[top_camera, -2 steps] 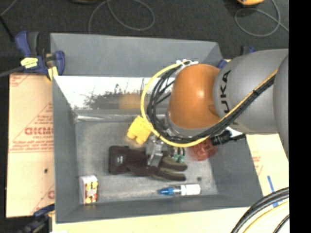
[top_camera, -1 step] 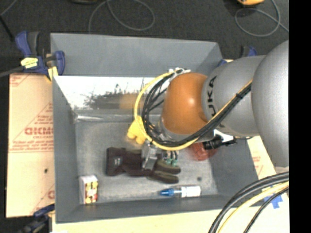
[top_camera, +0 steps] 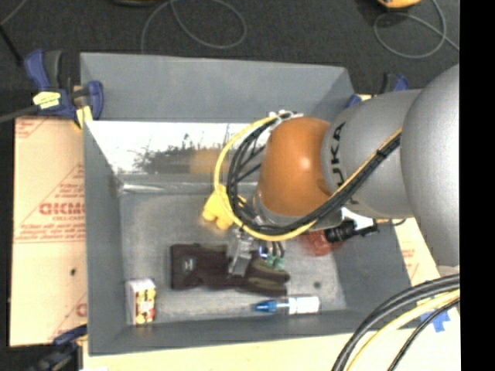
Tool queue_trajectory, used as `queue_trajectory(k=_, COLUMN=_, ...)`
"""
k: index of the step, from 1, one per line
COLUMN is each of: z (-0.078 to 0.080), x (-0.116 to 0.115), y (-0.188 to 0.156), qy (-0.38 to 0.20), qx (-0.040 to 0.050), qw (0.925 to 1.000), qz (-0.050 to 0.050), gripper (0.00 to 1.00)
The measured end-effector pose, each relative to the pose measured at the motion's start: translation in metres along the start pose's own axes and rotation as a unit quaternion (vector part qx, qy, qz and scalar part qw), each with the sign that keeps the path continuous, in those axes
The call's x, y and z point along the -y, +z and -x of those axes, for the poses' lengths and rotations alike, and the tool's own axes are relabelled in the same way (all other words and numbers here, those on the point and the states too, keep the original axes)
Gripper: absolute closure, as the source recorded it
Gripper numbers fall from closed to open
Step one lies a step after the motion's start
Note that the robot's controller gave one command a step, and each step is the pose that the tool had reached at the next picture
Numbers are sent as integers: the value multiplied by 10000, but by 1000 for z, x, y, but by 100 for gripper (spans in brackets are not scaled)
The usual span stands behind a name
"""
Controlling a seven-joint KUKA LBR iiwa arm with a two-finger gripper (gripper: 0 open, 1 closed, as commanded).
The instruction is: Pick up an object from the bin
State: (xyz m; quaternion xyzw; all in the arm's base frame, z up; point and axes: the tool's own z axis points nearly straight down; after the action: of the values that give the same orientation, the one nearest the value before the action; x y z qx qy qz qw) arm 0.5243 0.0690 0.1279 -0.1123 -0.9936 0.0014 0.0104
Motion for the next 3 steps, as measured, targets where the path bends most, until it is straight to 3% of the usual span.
queue_trajectory(k=1, z=13, x=-9, y=-56, qy=-38, qx=139, qw=9999, qz=42, gripper=100)
queue_trajectory(k=2, z=8, x=-14, y=-13, qy=-354, qx=56, qw=9994, qz=14, gripper=100)
queue_trajectory(k=3, z=8, x=-30, y=-34, qy=-345, qx=164, qw=9993, qz=52, gripper=100)
